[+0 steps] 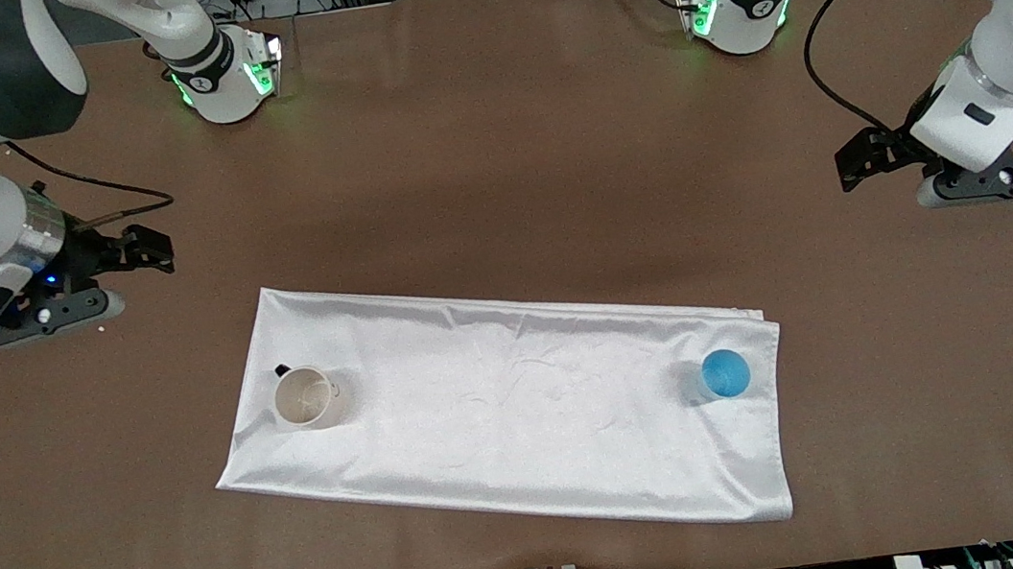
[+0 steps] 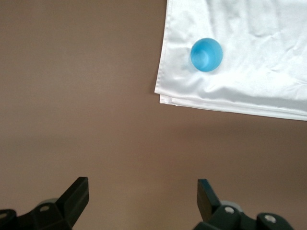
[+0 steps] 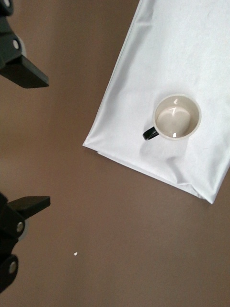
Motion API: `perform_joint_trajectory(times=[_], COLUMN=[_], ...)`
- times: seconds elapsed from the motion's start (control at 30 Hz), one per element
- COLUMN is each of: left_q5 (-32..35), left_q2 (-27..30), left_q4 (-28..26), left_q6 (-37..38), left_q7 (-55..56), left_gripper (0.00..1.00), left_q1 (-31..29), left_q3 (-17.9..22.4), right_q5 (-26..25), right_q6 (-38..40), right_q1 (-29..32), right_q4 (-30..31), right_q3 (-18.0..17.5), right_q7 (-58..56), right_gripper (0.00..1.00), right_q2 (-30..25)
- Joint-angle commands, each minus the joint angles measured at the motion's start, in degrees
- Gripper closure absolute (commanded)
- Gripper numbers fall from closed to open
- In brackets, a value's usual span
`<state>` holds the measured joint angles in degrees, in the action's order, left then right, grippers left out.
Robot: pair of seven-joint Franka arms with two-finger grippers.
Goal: Place blue cup into white mug on table
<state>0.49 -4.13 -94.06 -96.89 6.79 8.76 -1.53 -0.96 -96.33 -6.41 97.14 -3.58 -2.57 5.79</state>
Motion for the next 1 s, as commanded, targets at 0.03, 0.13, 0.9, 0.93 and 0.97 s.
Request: perform_joint_trajectory(times=[0.03,0.13,0.9,0.93,0.97], left_q5=[0.9,0.9,0.9,0.9,0.9], left_q2=[-3.4,-5.3,-17.6,-18.0,-18.5], left_q4=[1.9,2.8,7.3,7.3,7.3], left_q6=[-2.3,-3.0,-12.9,-13.3,-13.9], left_q7=[-0.9,-0.9,-0.8,-0.9,-0.9], left_gripper=[0.0,0.0,0.0,0.0,0.0], left_q1=[0.1,0.1,1.2,1.2,1.2], left_q3=[-1.8,-2.5,-6.2,-6.5,-6.7], right_q5=[-1.2,-2.5,-4.0,-4.4,-5.1], right_q6=[-8.1,-11.1,-32.8,-34.5,-36.4], right_q1=[-4.2,-5.0,-3.3,-3.3,-3.1], right_q4=[5.4,6.0,8.8,9.6,10.5], right_q3=[0.1,0.1,0.3,0.3,0.3], right_q7=[-2.9,-7.7,-20.2,-20.2,-20.2], right_gripper=[0.02,0.02,0.02,0.02,0.02], right_q2=[1.7,3.7,16.7,16.9,17.2])
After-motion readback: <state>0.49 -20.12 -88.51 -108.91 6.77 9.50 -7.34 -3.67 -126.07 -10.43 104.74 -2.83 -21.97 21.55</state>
